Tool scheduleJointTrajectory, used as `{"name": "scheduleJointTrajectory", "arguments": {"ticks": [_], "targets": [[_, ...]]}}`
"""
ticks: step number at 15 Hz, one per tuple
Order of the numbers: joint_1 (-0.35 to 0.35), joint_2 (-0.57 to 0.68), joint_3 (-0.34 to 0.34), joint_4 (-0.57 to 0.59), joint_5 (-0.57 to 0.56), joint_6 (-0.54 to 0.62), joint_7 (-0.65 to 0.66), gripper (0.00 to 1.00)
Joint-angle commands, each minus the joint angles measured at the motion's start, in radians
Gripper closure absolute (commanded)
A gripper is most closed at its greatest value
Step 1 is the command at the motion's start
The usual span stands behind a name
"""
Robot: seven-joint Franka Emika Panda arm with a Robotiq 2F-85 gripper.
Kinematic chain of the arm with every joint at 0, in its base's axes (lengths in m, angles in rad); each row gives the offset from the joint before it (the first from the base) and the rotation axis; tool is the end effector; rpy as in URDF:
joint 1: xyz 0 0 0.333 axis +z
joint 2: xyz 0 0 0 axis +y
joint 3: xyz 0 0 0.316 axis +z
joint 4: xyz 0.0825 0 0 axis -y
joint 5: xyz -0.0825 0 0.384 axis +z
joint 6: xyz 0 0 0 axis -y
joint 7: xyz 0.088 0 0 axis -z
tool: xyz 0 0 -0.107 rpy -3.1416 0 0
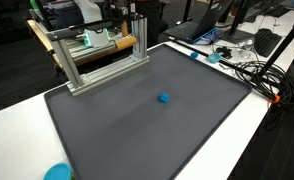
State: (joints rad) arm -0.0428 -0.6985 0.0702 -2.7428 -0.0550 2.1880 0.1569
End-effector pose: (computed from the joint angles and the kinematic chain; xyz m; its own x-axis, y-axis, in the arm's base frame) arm 0.3419 0.0063 0.4327 0.9825 -0.1070 0.1526 -0.1189 -0.9904 0.0709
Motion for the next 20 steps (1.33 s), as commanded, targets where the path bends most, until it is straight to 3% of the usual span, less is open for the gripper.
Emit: {"name": "scheduleJointTrajectory", "arguments": {"ticks": [1, 4, 6, 11, 15, 16, 17, 18, 20], "targets": [[-0.022, -0.013, 0.011, 0.002, -0.021, -0.027, 0.034, 0.10], [-0.025, -0.015, 0.009, 0.002, -0.020, -0.030, 0.037, 0.37], [-0.024, -0.024, 0.006, -0.006, -0.018, -0.031, 0.032, 0.42], [-0.017, -0.039, 0.012, -0.016, -0.017, -0.028, 0.039, 0.37], [-0.023, -0.028, 0.009, -0.002, -0.021, -0.037, 0.036, 0.24], [-0.025, -0.029, 0.007, -0.001, -0.022, -0.038, 0.034, 0.29], [-0.026, -0.030, 0.007, -0.002, -0.022, -0.039, 0.034, 0.49], [-0.026, -0.033, 0.006, -0.006, -0.021, -0.038, 0.032, 0.51], [-0.013, -0.041, 0.005, -0.014, -0.013, -0.039, 0.024, 0.64]]}}
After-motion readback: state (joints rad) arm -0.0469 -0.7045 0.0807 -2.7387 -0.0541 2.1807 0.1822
